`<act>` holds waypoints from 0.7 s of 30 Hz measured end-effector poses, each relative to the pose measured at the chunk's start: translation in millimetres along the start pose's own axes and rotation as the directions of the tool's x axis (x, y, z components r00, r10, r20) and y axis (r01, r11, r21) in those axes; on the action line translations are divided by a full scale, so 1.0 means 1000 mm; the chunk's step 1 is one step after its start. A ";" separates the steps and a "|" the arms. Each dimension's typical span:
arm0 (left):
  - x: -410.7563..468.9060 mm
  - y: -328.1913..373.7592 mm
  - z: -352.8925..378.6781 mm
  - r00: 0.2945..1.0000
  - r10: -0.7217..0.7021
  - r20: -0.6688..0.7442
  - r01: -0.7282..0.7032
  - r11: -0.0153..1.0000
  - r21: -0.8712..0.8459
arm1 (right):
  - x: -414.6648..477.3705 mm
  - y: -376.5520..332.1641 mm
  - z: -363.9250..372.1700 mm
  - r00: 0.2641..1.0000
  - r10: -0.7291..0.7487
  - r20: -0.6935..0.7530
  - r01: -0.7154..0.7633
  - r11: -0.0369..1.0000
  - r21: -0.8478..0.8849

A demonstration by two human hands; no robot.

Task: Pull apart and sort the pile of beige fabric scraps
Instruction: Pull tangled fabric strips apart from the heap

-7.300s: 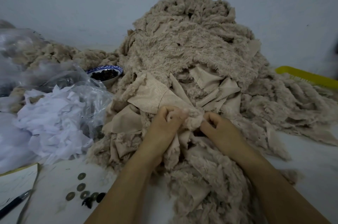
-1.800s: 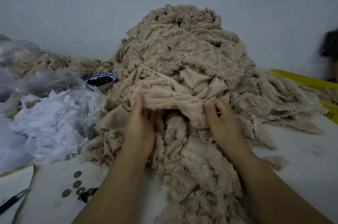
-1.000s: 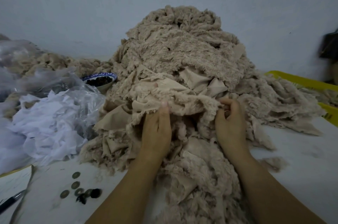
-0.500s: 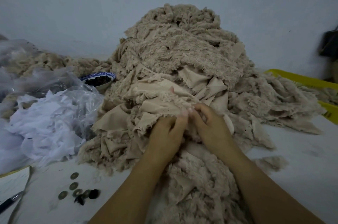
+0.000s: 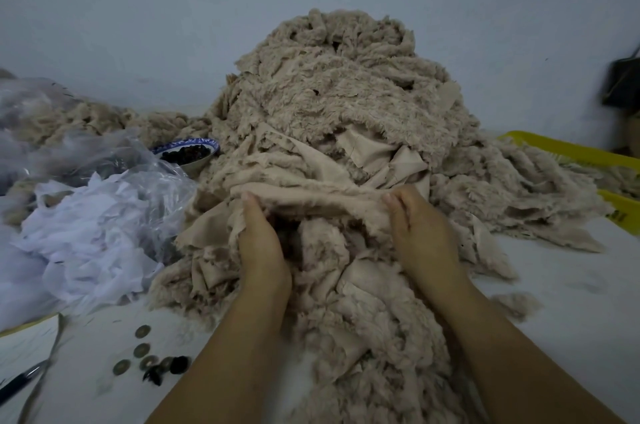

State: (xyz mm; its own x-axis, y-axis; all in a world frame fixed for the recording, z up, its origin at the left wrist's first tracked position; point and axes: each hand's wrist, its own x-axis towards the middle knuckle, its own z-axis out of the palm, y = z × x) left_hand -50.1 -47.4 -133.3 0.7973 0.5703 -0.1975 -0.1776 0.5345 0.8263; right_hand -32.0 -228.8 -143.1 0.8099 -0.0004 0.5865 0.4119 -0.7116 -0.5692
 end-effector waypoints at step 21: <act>-0.028 -0.029 -0.002 0.664 -0.129 0.737 -0.484 0.678 0.554 | -0.005 -0.013 0.009 0.954 0.118 0.274 -0.233 0.867 0.439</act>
State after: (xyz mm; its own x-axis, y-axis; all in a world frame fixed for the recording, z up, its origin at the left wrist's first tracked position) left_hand -68.7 -77.4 -153.1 0.9771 -0.1498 0.1514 -0.1866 -0.2594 0.9476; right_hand -37.9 -213.7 -144.1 0.9360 0.1087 0.3347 0.3518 -0.3084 -0.8838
